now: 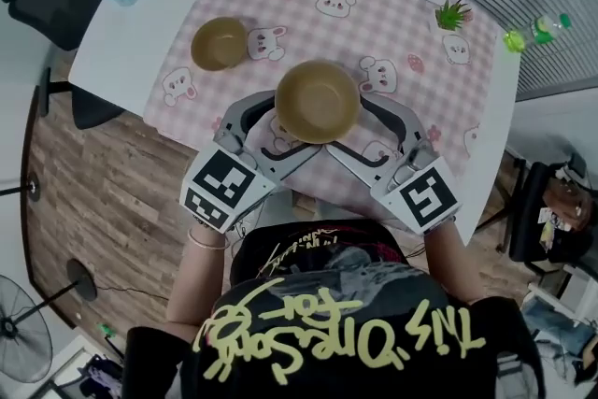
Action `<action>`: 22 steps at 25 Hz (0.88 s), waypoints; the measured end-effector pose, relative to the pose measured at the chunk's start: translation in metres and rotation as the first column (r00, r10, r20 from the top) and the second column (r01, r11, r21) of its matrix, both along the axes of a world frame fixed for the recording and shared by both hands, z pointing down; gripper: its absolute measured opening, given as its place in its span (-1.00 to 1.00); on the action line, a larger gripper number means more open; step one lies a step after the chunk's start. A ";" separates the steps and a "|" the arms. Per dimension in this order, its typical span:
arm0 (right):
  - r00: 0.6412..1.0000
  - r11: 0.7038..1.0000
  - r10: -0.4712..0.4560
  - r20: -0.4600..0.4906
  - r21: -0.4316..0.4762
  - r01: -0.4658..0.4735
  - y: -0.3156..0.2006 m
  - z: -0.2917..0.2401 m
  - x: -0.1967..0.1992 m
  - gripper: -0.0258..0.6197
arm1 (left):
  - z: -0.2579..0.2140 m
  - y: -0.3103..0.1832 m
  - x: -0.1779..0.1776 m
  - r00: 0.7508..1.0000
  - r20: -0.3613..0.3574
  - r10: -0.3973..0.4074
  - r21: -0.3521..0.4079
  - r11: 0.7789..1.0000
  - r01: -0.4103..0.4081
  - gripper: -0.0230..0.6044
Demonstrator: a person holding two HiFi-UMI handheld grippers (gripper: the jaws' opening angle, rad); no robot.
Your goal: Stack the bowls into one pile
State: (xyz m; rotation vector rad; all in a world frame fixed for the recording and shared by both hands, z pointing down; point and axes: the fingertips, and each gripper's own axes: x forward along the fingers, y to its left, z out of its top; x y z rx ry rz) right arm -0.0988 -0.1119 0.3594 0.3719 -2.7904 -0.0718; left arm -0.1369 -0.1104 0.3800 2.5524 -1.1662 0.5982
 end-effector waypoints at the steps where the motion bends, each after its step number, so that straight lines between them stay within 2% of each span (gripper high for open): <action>1: 1.000 1.000 0.023 0.002 -0.004 -0.023 0.000 0.000 0.000 0.05 | 0.000 -0.001 0.000 1.000 0.001 0.019 -0.002 1.000 -0.019 0.24; 10: 0.984 0.984 0.178 -0.011 -0.009 -0.178 -0.002 0.000 -0.005 0.05 | -0.001 -0.007 -0.005 0.988 0.015 0.155 0.005 0.988 -0.155 0.24; 16: 0.968 0.968 0.250 -0.014 0.001 -0.250 -0.003 0.002 -0.004 0.05 | 0.000 -0.012 -0.004 0.974 0.043 0.223 0.009 0.975 -0.223 0.24; 22: 0.954 0.954 0.300 -0.007 -0.013 -0.300 -0.005 0.005 -0.004 0.04 | 0.003 -0.016 -0.004 0.961 0.036 0.274 0.004 0.962 -0.274 0.24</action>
